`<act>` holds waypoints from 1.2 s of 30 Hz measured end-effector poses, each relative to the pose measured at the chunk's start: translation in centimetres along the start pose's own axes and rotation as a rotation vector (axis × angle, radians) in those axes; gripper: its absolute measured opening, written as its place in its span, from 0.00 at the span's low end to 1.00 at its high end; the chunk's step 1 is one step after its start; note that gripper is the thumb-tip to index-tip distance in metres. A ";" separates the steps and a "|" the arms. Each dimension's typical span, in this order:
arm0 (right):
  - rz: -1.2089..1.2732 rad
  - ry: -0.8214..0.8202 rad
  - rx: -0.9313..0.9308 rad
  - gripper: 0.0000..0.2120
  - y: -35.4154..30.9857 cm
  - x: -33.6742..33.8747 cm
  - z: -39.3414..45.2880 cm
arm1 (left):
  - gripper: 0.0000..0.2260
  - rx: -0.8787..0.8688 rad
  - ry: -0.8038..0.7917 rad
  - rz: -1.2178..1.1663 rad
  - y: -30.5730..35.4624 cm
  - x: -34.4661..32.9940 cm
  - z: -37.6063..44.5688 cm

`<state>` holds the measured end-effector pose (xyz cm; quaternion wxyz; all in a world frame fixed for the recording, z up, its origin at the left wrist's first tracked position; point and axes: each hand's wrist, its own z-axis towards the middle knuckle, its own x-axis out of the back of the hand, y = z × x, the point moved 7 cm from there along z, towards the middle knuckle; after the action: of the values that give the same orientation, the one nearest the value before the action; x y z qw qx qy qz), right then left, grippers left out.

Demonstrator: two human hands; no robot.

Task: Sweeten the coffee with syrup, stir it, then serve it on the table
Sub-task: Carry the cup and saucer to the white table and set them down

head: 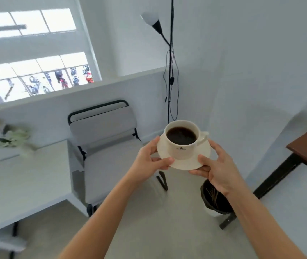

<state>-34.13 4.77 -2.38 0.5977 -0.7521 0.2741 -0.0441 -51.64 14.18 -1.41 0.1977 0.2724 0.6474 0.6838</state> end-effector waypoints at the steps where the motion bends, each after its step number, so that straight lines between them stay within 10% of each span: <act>1: -0.006 -0.033 -0.007 0.29 0.8 -2.9 0.2 | 0.26 -0.001 0.038 0.003 -0.2 2.8 -1.2; 36: -0.275 -0.681 -0.317 0.30 27.0 -75.8 12.7 | 0.30 0.241 0.812 -0.026 -16.0 70.9 -23.0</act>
<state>-102.96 47.44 -11.04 0.5194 -0.8364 -0.0397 0.1709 -122.25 41.79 -9.38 -0.0979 -0.0060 0.7516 0.6523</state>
